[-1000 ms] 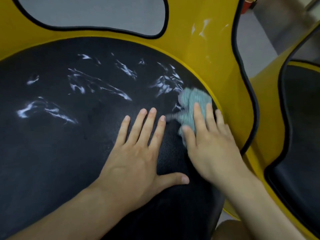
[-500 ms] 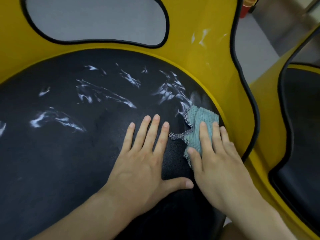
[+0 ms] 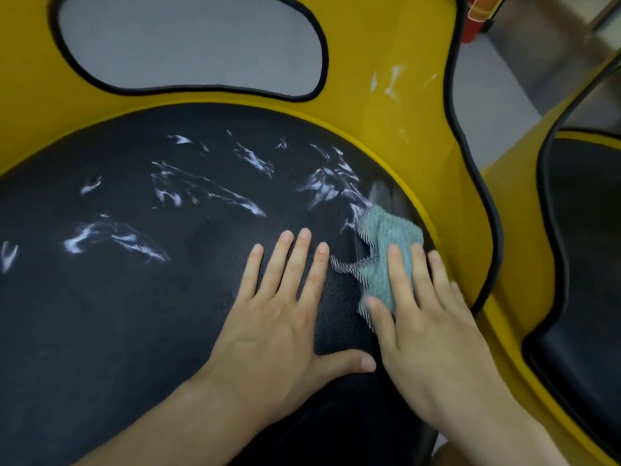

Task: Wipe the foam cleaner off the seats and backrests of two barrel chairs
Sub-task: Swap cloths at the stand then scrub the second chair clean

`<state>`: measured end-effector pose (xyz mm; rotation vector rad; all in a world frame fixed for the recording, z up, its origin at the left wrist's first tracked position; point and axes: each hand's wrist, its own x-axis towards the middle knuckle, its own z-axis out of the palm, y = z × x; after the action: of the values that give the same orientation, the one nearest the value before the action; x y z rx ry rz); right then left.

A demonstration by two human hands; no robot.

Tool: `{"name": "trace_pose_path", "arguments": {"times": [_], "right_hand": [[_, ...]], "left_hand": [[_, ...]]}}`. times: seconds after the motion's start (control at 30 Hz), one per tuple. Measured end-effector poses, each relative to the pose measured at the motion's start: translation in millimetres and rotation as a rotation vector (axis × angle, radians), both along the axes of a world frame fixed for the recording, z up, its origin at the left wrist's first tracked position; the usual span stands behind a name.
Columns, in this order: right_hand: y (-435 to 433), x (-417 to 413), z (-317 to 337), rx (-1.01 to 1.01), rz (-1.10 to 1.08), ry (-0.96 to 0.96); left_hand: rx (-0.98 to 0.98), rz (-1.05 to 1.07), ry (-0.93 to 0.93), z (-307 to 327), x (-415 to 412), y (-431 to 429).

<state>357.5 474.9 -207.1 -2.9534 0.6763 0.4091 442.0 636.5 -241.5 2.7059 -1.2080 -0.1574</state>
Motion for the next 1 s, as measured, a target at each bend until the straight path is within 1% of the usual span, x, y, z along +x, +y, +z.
{"name": "trace_pose_path", "arguments": {"times": [0.03,0.1,0.2,0.3,0.37,0.5,0.6,0.7,0.8,0.9,1.0], "right_hand": [[-0.2,0.8,0.5,0.004,-0.008,0.027],[-6.5,18.2,-0.7,0.000,-0.030,0.010],[-25.2,69.5,-4.7,0.035,-0.053,-0.016],[-38.2,106.6,-7.1,0.049,-0.054,0.003],[-36.0,98.8,-7.1,0.045,-0.046,-0.016],[-5.9,22.4,-5.1,-0.009,0.042,-0.066],[9.0,-10.2,3.2,0.015,0.047,0.052],[0.9,6.8,2.6,0.009,0.057,0.070],[-11.5,55.2,-1.7,0.027,0.004,0.038],[-17.7,93.5,-4.5,0.057,-0.027,0.054],[-19.5,84.3,-2.0,0.040,-0.004,0.069]], "left_hand": [[-0.005,0.002,-0.002,-0.2,0.4,-0.1],[-0.004,0.000,-0.003,-0.5,0.7,-0.9],[0.002,0.004,0.000,-0.6,0.5,-1.3],[0.015,0.015,0.011,0.7,0.1,-0.8],[0.020,0.024,0.015,0.2,0.2,-0.4],[0.013,0.010,0.020,1.6,0.9,0.1],[-0.007,-0.005,0.014,0.5,0.6,0.4],[-0.010,-0.003,0.007,-0.4,1.3,-0.2],[0.000,-0.004,0.005,-0.5,1.1,-0.8],[0.013,0.009,0.020,0.8,1.0,-0.9],[0.004,0.020,0.017,0.4,0.9,-0.4]]}}
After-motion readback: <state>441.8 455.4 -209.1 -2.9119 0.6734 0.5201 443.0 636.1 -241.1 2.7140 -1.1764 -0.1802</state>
